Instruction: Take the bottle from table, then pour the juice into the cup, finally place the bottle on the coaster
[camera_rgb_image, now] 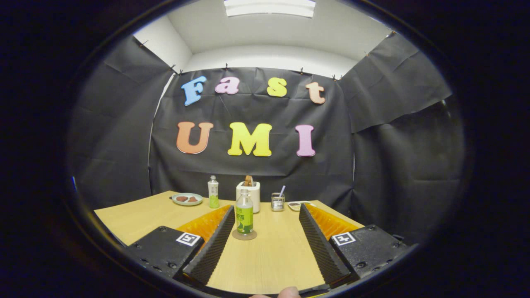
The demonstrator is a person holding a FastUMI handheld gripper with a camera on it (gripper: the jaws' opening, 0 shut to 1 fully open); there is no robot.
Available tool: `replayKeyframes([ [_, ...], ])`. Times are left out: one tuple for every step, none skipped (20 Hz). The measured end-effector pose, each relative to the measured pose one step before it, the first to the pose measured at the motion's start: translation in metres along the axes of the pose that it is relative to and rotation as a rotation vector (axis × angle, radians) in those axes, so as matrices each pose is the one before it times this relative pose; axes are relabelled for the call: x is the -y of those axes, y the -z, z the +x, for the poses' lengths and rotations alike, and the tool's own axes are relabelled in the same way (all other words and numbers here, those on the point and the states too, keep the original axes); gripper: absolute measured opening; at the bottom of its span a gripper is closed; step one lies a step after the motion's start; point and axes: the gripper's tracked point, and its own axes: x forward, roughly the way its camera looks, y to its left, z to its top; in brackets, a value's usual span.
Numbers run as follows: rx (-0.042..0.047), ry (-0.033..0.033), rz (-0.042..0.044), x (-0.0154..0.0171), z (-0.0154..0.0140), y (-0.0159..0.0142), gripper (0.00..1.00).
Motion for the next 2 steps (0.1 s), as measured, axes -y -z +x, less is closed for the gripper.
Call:
replayKeyframes([
  [0.00252,-0.00137,0.00311,-0.00069,-0.00016,-0.00160,0.99],
  [0.00910,-0.00103,0.00329,-0.00054,-0.00141,-0.00163,0.99],
])
